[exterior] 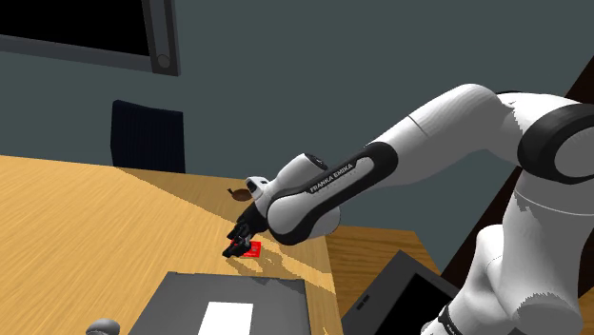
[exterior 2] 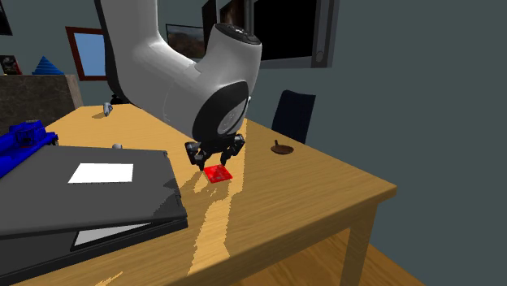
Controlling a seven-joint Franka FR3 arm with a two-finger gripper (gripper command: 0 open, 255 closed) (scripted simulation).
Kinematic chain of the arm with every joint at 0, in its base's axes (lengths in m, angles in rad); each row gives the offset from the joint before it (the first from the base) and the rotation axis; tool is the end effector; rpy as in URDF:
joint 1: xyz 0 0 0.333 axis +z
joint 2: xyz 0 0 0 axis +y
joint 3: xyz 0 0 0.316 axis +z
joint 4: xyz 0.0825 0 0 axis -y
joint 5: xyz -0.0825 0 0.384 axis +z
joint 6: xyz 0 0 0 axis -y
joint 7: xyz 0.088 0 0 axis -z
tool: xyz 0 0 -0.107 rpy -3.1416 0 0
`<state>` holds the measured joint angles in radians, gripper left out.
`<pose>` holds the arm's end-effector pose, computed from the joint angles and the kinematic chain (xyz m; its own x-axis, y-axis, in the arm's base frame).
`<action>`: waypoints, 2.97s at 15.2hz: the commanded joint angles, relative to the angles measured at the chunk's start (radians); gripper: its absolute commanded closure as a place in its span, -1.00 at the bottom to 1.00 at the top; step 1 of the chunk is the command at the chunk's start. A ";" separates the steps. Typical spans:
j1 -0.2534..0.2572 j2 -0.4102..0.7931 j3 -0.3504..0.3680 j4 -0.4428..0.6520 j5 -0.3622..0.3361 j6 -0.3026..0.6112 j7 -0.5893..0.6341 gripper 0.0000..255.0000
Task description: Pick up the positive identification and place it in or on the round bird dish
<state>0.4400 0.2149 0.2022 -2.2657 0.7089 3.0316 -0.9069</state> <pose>0.4833 0.2976 0.3157 0.5472 0.6237 0.5583 0.7476 -0.6641 0.0093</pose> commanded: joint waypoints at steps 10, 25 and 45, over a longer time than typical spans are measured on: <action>0.042 -0.083 -0.072 -0.008 -0.132 -0.089 0.132 1.00; 0.017 -0.133 -0.137 0.100 -0.240 -0.262 0.189 1.00; -0.181 0.234 -0.191 0.594 -0.156 -0.476 -0.068 1.00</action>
<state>0.2602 0.4419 0.0082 -1.6683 0.5482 2.5457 -0.9678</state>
